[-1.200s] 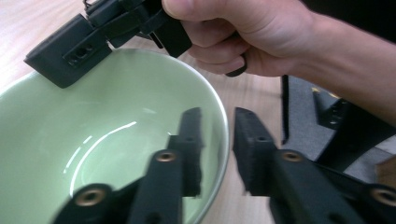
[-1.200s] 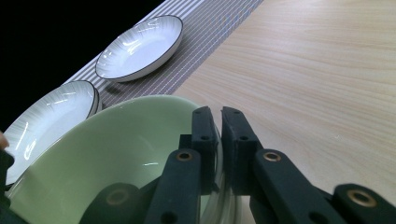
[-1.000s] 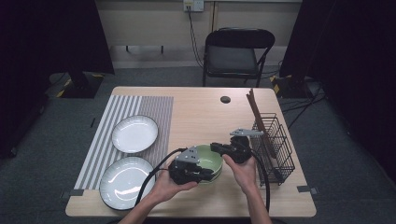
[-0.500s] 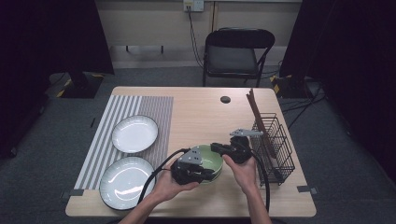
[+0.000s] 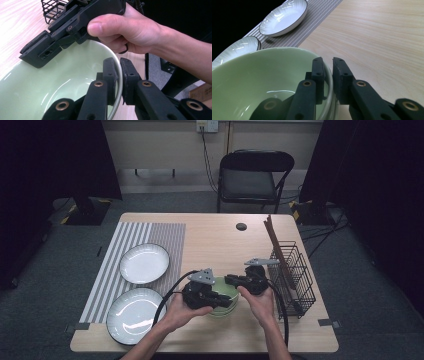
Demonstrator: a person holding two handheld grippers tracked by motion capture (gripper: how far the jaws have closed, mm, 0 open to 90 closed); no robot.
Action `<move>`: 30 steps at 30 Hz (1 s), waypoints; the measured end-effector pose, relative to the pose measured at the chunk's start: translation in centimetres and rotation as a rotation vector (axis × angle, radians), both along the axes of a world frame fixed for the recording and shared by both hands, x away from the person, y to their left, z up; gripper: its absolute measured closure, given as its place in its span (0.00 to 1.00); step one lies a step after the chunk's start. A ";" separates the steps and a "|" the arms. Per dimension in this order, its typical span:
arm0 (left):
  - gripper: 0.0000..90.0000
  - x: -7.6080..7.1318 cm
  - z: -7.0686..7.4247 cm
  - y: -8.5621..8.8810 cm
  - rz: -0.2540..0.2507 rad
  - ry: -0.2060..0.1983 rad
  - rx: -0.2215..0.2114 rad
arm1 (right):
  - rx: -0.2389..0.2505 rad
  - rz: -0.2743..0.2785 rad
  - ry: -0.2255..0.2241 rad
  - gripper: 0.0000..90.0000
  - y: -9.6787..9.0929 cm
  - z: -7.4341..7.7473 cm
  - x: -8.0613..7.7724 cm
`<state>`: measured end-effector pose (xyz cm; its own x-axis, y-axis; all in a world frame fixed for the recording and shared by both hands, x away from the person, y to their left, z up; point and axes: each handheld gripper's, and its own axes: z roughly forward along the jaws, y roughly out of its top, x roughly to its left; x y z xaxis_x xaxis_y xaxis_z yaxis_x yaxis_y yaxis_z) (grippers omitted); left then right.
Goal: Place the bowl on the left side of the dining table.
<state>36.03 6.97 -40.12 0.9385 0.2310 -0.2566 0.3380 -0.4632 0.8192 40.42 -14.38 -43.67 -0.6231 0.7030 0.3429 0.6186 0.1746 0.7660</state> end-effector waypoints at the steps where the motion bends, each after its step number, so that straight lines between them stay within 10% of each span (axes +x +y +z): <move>1: 0.93 0.0 0.0 0.0 0.001 -0.001 -0.003 | -0.002 0.002 0.003 0.89 0.0 0.0 0.0; 12: 0.81 -0.6 0.5 0.5 0.013 -0.034 0.064 | -0.010 0.010 -0.012 0.90 0.0 0.0 0.0; 17: 0.75 -0.5 0.5 0.1 0.008 -0.061 0.177 | -0.013 0.012 -0.014 0.90 0.0 0.0 0.0; 30: 0.85 -0.6 1.0 -2.0 -0.050 -0.099 0.323 | -0.026 0.016 -0.018 0.90 0.0 0.2 -0.1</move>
